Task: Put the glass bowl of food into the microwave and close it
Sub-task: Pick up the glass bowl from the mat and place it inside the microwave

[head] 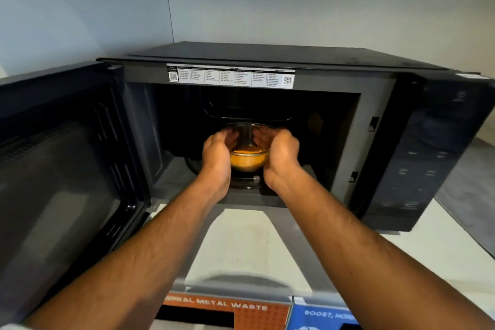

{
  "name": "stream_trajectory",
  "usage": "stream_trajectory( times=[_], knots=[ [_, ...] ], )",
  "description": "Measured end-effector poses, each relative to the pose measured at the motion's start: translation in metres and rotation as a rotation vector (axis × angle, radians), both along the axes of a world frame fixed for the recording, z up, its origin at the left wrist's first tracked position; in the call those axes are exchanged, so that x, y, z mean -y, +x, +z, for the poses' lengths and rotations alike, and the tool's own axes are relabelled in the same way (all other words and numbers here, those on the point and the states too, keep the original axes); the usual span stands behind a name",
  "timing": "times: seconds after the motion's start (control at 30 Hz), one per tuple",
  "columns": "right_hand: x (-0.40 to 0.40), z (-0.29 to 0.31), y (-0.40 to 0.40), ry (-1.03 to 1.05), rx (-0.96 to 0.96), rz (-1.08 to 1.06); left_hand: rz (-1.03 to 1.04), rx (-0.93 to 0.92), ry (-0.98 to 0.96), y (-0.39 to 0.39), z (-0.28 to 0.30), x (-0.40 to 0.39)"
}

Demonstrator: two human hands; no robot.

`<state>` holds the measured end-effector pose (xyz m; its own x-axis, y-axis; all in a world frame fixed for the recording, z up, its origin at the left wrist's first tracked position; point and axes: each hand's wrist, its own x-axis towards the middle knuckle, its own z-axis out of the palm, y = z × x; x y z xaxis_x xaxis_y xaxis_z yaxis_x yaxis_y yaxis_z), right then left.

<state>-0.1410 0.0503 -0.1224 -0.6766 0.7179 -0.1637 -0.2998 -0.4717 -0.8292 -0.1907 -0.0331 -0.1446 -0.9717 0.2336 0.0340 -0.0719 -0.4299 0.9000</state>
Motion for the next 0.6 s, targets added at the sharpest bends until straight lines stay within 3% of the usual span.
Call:
stream_trajectory(
  times=[0.27, 0.6],
  knots=[
    [-0.026, -0.013, -0.045, 0.073, -0.045, 0.101, -0.052, -0.015, -0.074, -0.050, 0.002, -0.021],
    [-0.039, -0.020, -0.072, 0.135, 0.046, 0.052, -0.067, -0.045, -0.117, -0.086, -0.013, -0.040]
  ],
)
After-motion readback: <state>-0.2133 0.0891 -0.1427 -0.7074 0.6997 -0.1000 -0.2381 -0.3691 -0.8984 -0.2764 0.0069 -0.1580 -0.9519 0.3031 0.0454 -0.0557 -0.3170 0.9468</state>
